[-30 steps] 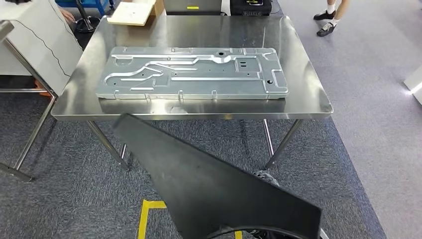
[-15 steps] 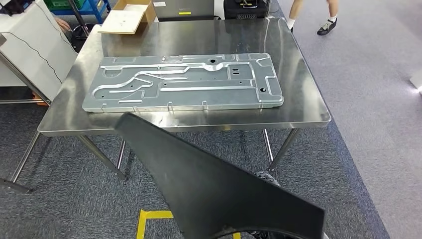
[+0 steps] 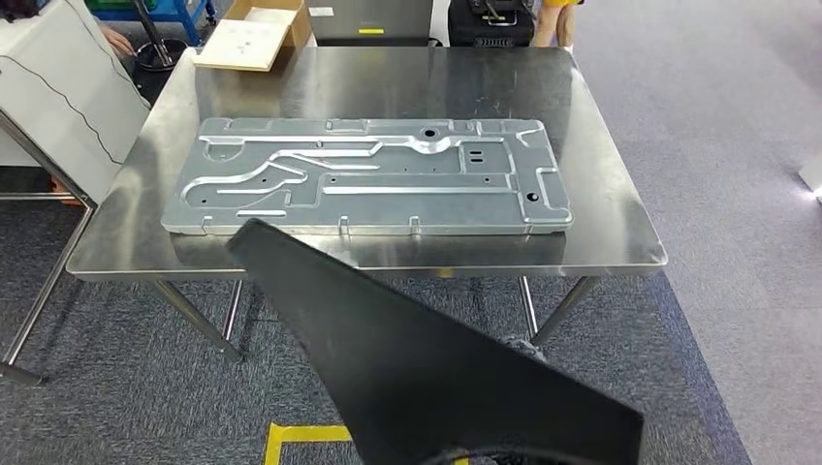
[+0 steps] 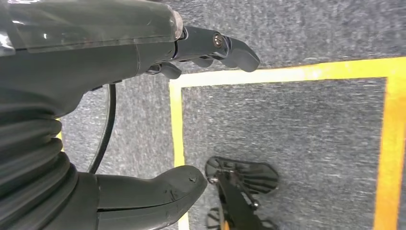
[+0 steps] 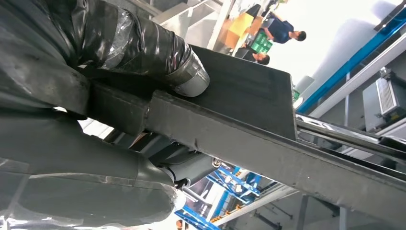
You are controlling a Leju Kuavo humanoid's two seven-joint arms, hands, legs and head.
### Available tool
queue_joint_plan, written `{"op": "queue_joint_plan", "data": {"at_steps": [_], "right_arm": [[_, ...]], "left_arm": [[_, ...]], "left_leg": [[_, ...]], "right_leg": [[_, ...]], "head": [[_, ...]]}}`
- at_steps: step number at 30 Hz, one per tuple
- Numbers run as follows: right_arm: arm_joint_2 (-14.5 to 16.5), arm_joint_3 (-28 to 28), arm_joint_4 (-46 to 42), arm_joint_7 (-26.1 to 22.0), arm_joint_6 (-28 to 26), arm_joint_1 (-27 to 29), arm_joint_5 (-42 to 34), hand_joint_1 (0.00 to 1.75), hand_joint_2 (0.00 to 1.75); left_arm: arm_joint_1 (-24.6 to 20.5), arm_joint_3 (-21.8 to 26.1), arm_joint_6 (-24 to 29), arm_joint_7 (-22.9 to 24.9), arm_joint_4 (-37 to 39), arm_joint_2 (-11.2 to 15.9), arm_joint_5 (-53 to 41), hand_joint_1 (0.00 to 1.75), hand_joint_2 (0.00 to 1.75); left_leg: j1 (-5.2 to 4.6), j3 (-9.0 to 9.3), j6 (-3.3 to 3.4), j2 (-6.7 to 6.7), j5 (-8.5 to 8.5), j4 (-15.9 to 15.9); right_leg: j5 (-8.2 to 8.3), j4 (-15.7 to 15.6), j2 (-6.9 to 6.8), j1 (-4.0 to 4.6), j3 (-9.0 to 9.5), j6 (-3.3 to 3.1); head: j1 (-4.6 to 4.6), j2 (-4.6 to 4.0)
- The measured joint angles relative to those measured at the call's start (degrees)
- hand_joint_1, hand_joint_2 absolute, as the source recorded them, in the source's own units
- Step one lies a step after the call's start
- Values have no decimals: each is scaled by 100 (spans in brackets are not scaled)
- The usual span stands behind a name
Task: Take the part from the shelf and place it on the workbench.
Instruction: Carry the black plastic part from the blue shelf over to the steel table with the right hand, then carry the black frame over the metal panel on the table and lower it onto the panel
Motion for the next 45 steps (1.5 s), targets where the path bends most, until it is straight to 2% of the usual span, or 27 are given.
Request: {"op": "queue_joint_plan", "data": {"at_steps": [1,3,5,7,9,12,13,14,17,18,19,23,25,27,28,29,30,32,33,34,36,38,40,42,43,44,45], "right_arm": [[0,-2,1,-2,0,2,0,175,175],[-1,-6,-2,-7,-2,5,0,175,175],[-1,-14,-13,-12,-5,15,3,175,175],[2,-24,-25,-15,-7,20,8,175,175],[5,-42,-33,-25,-10,4,10,175,175],[5,-101,-55,-34,-14,-23,15,175,175],[5,-122,-63,-35,-14,-25,15,175,175],[5,-139,-70,-36,-14,-27,16,175,175],[5,-152,-98,-39,-13,-35,55,175,175],[5,-153,-107,-38,-19,-45,82,175,175],[5,-156,-110,-26,-30,-62,104,175,175],[-35,-293,-105,102,-99,-308,70,175,175],[-89,-461,-75,250,-96,-587,-21,175,175],[-140,-692,-7,430,-49,-905,-135,175,175],[-162,-816,35,505,-16,-1044,-182,175,175],[-184,-923,76,560,14,-1158,-213,175,175],[-204,-1012,112,594,35,-1249,-231,175,175],[-228,-1125,164,619,53,-1380,-239,175,175],[-234,-1157,182,619,64,-1425,-238,175,175],[-238,-1180,198,620,73,-1462,-234,175,175],[-246,-1223,233,676,56,-1536,-180,175,175],[-279,-1279,331,898,-6,-1743,-63,175,175],[-344,-1367,603,1240,-46,-2166,144,175,175],[-417,-1442,1062,1573,-63,-2665,540,175,175],[-445,-1454,1328,1712,-76,-2893,848,175,175],[-466,-1445,1595,1824,-93,-3100,1204,175,175],[-475,-1410,1871,1915,-123,-3304,1627,175,175]], "left_arm": [[1,0,0,1,0,-1,-1,0,175],[-9,1,0,2,0,-3,-5,0,175],[-18,2,0,3,0,-5,-14,0,175],[-27,2,-1,-2,0,-2,-22,0,175],[-52,2,-2,-9,0,1,-36,0,175],[-59,2,-6,-14,0,7,-54,0,175],[-51,2,-10,-15,0,8,-55,0,175],[-45,2,-15,-16,0,7,-55,0,175],[-38,6,-20,-24,0,6,-53,0,175],[-39,10,-20,-26,0,7,-54,0,175],[-35,14,-22,-27,0,7,-57,0,175],[-41,17,-37,-40,0,4,-97,0,175],[-69,17,-52,-64,0,2,-140,0,175],[-94,16,-72,-78,0,2,-188,0,175],[-101,15,-80,-78,0,2,-211,0,175],[-104,15,-85,-78,0,2,-223,0,175],[-105,15,-87,-78,0,2,-234,0,175],[-107,15,-92,-78,0,-2,-242,0,175],[-111,15,-93,-78,0,-4,-246,0,175],[-114,15,-94,-78,0,-7,-250,0,175],[-114,15,-101,-78,0,-7,-271,0,175],[-120,12,-122,-83,0,-5,-314,0,175],[-142,3,-147,-89,0,-1,-375,0,175],[-161,-8,-172,-89,0,5,-438,0,175],[-165,-13,-188,-87,0,7,-471,0,175],[-166,-18,-204,-86,0,8,-504,0,175],[-168,-25,-217,-86,0,8,-543,0,175]], "left_leg": [[4,73,-18,-3,-54,-14],[9,161,-74,-10,-132,-62],[2,224,-150,-9,-136,-87],[-5,259,-205,-1,-137,-16],[4,35,-241,4,-260,430],[14,-695,-291,8,-710,1523],[14,-856,-296,8,-755,1661],[15,-911,-299,9,-653,1578],[2,-674,-243,16,177,509],[-13,-611,-211,19,330,238],[-28,-587,-179,21,409,100],[-18,-546,-77,17,415,50],[-4,-510,-19,25,389,33],[-7,-479,13,31,345,35],[-8,-452,17,28,321,36],[-9,-414,17,20,294,37],[-9,-364,13,8,263,37],[-14,-267,-6,-16,194,32],[-19,-245,-26,-28,169,33],[-21,-243,-49,-34,155,31],[-19,-260,-105,-40,149,17],[-17,-287,-168,-24,74,81],[-12,-510,-219,-9,-191,567],[1,-947,-254,-5,-518,1404],[8,-1131,-268,-4,-581,1711],[13,-1212,-278,-1,-520,1794],[18,-1179,-282,2,-348,1641]], "right_leg": [[292,-397,-2,8,108,-26],[572,-929,-10,56,236,-109],[575,-1066,-4,91,265,-200],[603,-1154,9,60,375,-268],[572,-1209,1,29,496,-322],[460,-1220,-4,30,613,-354],[413,-1219,-1,31,667,-352],[363,-1218,2,31,732,-346],[205,-1213,5,37,936,-300],[167,-1210,9,42,959,-274],[140,-1206,15,47,961,-245],[1,-1080,18,40,920,-122],[-276,-506,6,13,633,-52],[-552,338,2,-7,132,-3],[-560,596,2,-16,-60,8],[-433,613,2,-21,-137,9],[-193,395,1,-24,-99,-2],[357,-407,3,-5,175,-57],[514,-737,4,14,293,-90],[573,-943,5,36,359,-118],[539,-1052,14,56,376,-152],[540,-1112,18,19,402,-195],[547,-1156,13,-18,435,-249],[540,-1153,10,-16,442,-272],[536,-1147,8,-15,444,-273],[531,-1139,5,-16,448,-270],[521,-1127,5,-17,453,-264]], "head": [[1,0],[0,0],[-2,0],[-2,0],[-2,0],[-4,0],[-4,0],[-4,0],[-3,0],[-3,0],[-3,0],[-3,0],[-3,0],[-3,0],[-3,0],[-2,0],[-2,0],[-2,0],[-1,0],[1,0],[3,0],[2,0],[1,0],[-1,0],[-1,0],[0,0],[0,0]]}}
